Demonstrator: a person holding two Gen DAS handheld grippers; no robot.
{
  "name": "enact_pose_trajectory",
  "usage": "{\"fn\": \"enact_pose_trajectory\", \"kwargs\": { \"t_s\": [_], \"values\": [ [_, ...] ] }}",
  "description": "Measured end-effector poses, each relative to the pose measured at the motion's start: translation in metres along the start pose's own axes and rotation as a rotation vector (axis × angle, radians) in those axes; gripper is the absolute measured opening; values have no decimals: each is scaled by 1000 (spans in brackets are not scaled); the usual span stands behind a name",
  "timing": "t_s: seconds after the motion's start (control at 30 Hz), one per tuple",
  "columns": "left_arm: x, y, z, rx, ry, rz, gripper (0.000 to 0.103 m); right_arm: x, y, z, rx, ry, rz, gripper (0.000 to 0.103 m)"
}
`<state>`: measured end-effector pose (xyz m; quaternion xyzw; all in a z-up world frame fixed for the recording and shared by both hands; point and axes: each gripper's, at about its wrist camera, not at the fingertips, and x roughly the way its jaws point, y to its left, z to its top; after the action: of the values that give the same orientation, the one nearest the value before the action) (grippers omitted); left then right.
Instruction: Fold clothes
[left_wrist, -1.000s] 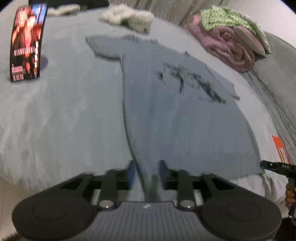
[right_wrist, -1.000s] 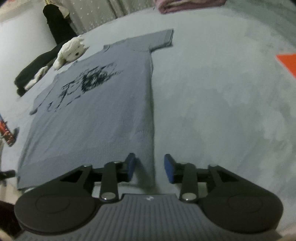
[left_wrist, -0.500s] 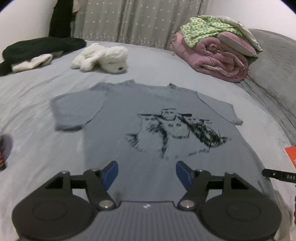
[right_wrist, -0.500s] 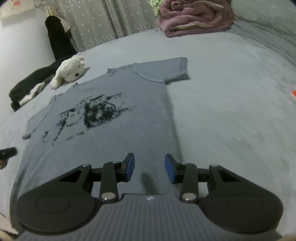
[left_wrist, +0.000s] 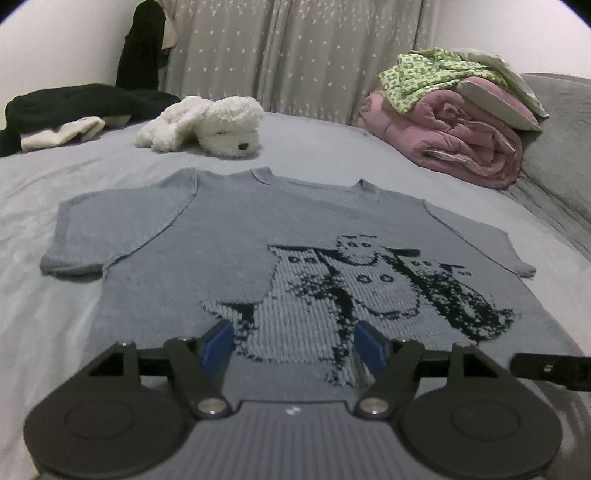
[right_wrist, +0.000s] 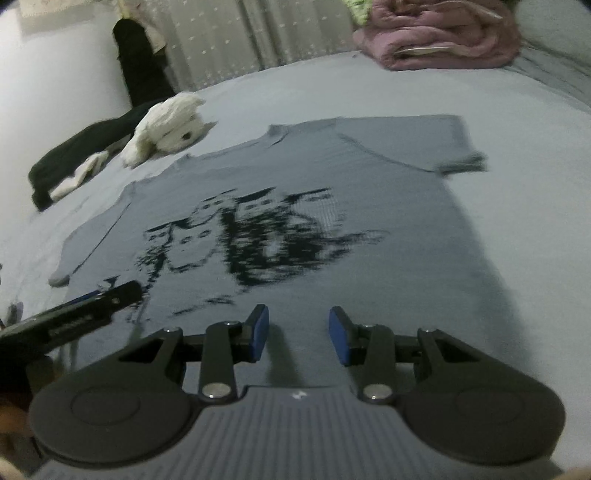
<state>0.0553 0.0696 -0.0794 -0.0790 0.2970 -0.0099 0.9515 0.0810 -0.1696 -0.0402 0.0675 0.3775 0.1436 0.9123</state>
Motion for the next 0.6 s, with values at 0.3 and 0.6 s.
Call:
{"fn": "enact_pose_trajectory", "kwargs": {
  "t_s": [0.3,0.6],
  "values": [
    [4,-5,-5,51,8,8,84,77,44,53,-224,-9,34,41],
    [4,-3,-5,44,12,-1,86,165,71,106,-385,-40,51,41]
  ]
}}
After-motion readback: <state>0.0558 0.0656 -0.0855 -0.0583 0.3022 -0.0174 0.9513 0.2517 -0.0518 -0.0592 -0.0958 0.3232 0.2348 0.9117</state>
